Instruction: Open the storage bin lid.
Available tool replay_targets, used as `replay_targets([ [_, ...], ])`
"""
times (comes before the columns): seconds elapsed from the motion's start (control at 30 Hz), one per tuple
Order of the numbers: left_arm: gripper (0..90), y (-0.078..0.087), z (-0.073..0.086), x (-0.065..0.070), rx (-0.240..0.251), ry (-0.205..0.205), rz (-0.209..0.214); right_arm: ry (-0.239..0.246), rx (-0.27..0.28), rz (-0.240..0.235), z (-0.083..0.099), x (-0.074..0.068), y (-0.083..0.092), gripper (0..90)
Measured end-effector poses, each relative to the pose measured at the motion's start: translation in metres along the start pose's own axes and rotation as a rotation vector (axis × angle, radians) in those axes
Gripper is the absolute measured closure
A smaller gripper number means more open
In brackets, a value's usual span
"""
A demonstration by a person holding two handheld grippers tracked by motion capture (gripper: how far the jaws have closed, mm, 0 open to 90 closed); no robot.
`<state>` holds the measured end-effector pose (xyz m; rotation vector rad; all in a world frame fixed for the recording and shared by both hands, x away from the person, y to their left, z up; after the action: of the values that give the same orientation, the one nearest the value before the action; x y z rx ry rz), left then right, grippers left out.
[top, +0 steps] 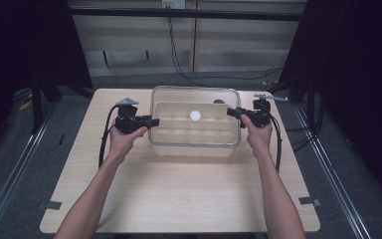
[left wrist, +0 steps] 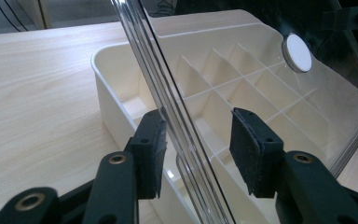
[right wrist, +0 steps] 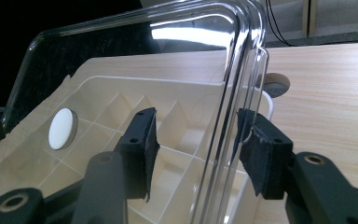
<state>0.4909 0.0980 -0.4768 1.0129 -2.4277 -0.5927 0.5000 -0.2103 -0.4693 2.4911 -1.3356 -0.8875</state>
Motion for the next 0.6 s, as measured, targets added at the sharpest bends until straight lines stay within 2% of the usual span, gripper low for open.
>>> replay_targets([
  [0.4, 66.2, 0.017, -0.006, 0.005, 0.044, -0.028, 0.018, 0.007, 0.031, -0.028, -0.01, -0.014, 0.02, 57.7],
  [0.6, 69.1, 0.023, -0.008, 0.006, 0.047, -0.045, 0.008, 0.019, 0.044, -0.04, -0.013, -0.021, 0.029, 60.5],
])
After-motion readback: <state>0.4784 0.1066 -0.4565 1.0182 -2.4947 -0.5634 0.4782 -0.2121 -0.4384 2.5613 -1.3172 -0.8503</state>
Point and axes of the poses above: each handheld gripper's, and its own axes: y roughly backward along the jaws, z roughly out of its underside, x roughly to its right, the point moved 10 cm from there along -y, roughly forward along the jaws, and after that the axes turned 4 degrees about -z, right-handed, at the moved point
